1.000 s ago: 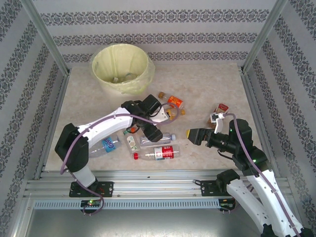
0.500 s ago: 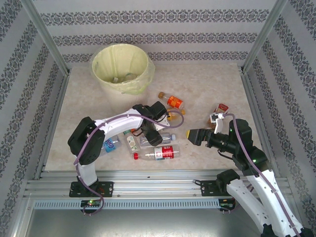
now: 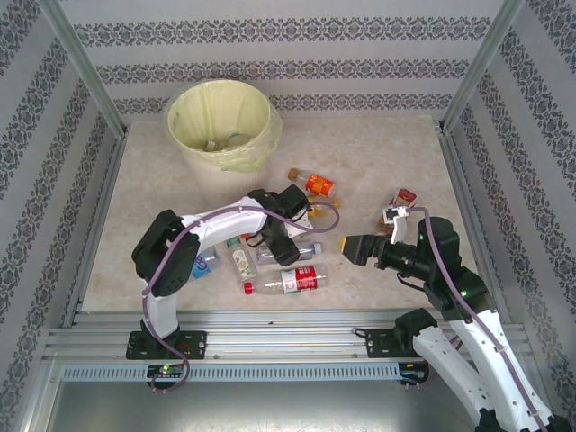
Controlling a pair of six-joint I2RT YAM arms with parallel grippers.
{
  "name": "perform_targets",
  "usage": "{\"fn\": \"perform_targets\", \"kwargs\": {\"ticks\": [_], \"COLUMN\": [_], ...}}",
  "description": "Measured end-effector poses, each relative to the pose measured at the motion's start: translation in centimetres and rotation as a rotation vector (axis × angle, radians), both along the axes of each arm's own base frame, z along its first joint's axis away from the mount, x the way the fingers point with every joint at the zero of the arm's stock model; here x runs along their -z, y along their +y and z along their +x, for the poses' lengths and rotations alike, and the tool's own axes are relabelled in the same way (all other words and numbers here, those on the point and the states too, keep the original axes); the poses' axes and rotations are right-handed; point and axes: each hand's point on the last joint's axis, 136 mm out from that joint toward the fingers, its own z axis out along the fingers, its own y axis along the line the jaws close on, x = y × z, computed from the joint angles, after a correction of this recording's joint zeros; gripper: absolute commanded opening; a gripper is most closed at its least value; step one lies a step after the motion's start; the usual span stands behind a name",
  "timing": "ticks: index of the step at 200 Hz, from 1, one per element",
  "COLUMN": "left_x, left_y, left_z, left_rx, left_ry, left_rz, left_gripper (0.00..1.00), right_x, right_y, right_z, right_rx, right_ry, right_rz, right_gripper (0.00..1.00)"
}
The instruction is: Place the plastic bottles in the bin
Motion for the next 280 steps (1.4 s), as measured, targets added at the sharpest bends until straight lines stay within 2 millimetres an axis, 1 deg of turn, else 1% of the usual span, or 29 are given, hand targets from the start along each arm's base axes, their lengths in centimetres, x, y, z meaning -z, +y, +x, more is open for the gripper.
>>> {"fn": "perform_targets", "kwargs": {"ticks": [27, 72, 109, 125, 133, 195, 213, 225, 246, 280], "left_x": [0.6, 0.8, 1.0, 1.0, 0.9, 0.2, -0.6, -1.6, -4.1, -8.4], "left_y": [-0.3, -0.6, -0.7, -0.8, -0.8, -1.4, -1.7, -2.1, -3.0, -4.2], "left_z": [-0.1, 0.2, 0.3, 0.3, 0.4, 0.8, 0.9, 0.9, 1.1, 1.1], "left_rx": [0.006, 0.006, 0.006, 0.006, 0.005, 0.008, 0.009, 0.011, 0.012, 0.003], "left_ry": [0.013, 0.013, 0.013, 0.014, 0.012, 0.001, -0.008, -0.015, -0.038, -0.048], "left_rz": [0.008, 0.008, 0.009, 0.009, 0.007, -0.015, -0.036, -0.061, -0.129, -0.263], "left_gripper": [0.7, 0.7, 0.62, 0.61, 0.58, 0.57, 0.56, 0.55, 0.52, 0.52], "right_x": [0.1, 0.3, 0.3, 0.3, 0.3, 0.0, -0.3, -0.6, -1.1, -2.0], "right_y": [0.0, -0.1, -0.2, -0.2, -0.2, -0.3, -0.5, -0.5, -0.5, -0.3], "right_z": [-0.1, -0.3, -0.4, -0.4, -0.4, -0.6, -0.7, -0.9, -1.0, -1.4], "right_rx": [0.0, 0.001, 0.003, 0.003, 0.003, 0.006, 0.009, 0.008, 0.007, -0.008], "right_ry": [-0.001, 0.004, 0.002, 0.002, 0.002, -0.012, -0.025, -0.039, -0.06, -0.083], "right_rz": [0.0, -0.002, -0.001, -0.001, -0.001, 0.005, 0.012, 0.019, 0.032, 0.063], "right_gripper": [0.98, 0.98, 0.98, 0.98, 0.98, 0.98, 0.98, 0.98, 0.98, 0.98]}}
